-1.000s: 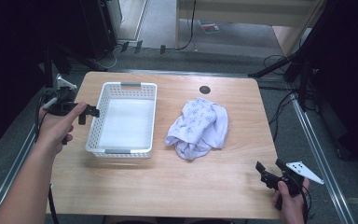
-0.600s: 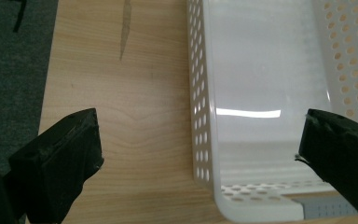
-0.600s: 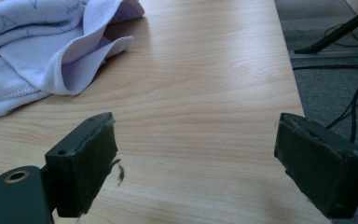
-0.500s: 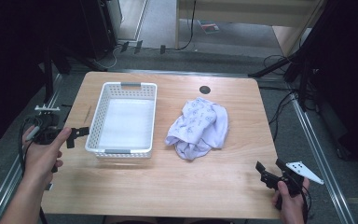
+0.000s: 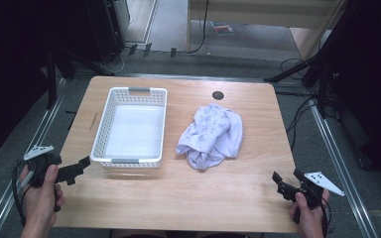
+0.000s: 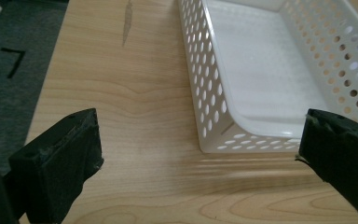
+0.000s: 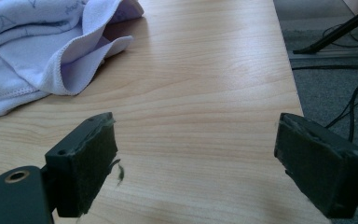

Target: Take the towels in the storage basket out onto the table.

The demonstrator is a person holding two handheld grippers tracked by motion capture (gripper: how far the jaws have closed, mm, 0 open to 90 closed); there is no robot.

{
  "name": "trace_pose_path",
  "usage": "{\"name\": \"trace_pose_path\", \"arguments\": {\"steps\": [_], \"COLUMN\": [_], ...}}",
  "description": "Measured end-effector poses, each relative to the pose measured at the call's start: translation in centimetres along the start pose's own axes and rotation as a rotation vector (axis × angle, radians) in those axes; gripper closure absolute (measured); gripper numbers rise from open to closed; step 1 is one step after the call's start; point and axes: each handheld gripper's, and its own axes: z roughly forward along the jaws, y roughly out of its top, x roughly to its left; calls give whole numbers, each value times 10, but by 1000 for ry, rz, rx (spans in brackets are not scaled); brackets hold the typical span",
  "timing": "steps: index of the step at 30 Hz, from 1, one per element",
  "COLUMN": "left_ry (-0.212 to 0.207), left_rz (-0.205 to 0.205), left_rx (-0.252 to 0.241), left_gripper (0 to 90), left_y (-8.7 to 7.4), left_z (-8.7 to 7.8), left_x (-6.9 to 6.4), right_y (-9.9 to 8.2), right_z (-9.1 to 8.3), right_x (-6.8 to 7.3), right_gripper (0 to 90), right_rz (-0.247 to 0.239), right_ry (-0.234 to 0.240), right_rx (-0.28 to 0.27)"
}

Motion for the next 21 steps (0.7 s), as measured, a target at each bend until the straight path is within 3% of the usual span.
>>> {"name": "trace_pose_path", "arguments": {"steps": [3,6,9,11,13,15,19,21], "left_ry": [2,-33,-42,-15,42,31,58,18], "left_rz": [19,50,49,70,108,87,96,87], "left_rx": [-27,-54,-108,-106,-133,-154,-121,-153], "left_gripper": [0,0,0,0,0,0,0,0], "left_y": [-14,-30,-45,-49,-49,-52,-60,-60], "left_z": [3,8,14,19,20,22,31,29], "left_x": [5,8,11,13,14,21,29,31], "right_y": [0,0,0,0,0,0,0,0], "right_z": [0,0,-1,-1,-1,-1,-1,0], "right_x": [0,0,0,-1,-1,0,-1,0], "right_gripper": [129,129,128,128,128,128,128,128], "right_rz": [-2,-1,0,3,2,-2,1,-7], "right_ry": [-1,-3,-4,-5,-4,-3,-2,-1], "right_rx": [-1,-3,-1,0,1,0,4,6]}}
